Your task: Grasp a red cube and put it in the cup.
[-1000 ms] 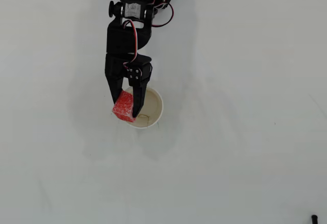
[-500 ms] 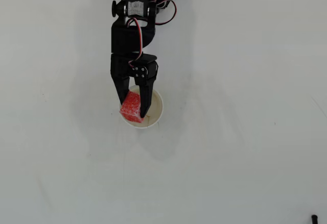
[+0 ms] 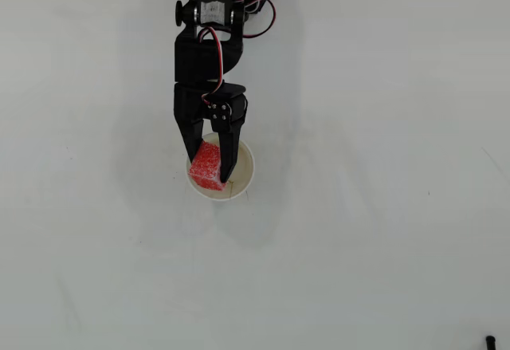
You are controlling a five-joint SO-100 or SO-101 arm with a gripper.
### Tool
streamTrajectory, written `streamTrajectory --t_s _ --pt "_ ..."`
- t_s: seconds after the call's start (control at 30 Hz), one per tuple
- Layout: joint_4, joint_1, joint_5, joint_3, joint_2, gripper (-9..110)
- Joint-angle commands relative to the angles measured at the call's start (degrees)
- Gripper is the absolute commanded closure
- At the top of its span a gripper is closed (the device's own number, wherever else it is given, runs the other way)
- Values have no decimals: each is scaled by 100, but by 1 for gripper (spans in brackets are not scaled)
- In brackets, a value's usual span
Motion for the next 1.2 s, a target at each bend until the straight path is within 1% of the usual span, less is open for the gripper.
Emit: streamTrajectory --t_s 0.0,0.13,0.17,0.73,0.97,1.03,1.13,1.17 --pt "-88 62 53 -44 167 97" --pt "-105 114 70 -44 176 85" --pt "-114 123 70 -26 193 84" --pt "-132 62 105 448 791 84" --pt "-211 141 562 624 1055 84" --pt "-141 246 694 615 1081 87" --pt "-44 527 782 615 1125 89" --pt "-44 642 800 624 1125 92"
